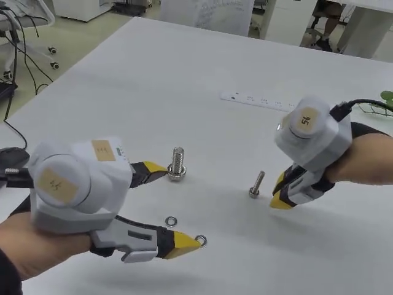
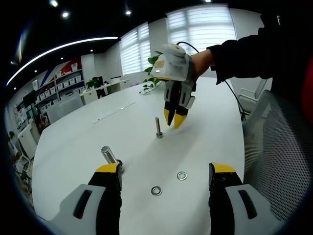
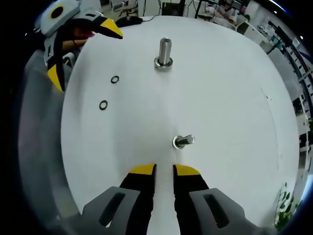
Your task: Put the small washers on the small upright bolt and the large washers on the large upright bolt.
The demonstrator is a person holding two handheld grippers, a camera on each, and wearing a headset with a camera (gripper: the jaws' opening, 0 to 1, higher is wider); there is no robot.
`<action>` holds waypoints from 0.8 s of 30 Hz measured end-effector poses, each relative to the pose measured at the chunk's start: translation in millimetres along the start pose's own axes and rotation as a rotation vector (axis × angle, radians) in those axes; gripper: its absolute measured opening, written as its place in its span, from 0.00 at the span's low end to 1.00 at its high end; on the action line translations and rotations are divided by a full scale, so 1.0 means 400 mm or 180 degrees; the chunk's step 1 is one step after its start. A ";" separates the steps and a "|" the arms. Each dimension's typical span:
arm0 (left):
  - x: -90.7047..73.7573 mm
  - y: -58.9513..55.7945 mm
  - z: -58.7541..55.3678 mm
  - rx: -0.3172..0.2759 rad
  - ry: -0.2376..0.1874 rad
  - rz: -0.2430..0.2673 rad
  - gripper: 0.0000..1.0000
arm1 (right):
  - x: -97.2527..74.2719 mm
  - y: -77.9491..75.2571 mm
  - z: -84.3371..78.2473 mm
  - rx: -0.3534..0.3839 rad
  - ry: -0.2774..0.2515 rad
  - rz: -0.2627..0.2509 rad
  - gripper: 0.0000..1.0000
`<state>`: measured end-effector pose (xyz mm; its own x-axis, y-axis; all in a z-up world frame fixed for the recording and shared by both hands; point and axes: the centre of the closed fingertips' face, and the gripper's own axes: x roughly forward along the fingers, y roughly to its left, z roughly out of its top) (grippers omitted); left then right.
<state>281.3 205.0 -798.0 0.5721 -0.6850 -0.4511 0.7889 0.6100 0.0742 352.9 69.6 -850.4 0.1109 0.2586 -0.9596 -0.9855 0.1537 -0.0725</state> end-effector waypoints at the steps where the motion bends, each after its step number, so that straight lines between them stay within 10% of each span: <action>1: -0.001 -0.001 0.000 0.0001 0.0000 0.0001 0.72 | 0.000 0.005 0.002 -0.0008 0.0002 0.0005 0.15; 24: -0.019 -0.005 0.004 0.0036 -0.0036 0.0040 0.72 | 0.043 0.168 0.123 -0.0534 -0.0076 0.0306 0.15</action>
<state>275.7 208.2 -793.2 0.5844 -0.6819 -0.4399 0.7842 0.6140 0.0900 295.0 131.2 -858.3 0.0161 0.2872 -0.9577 -0.9991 -0.0334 -0.0268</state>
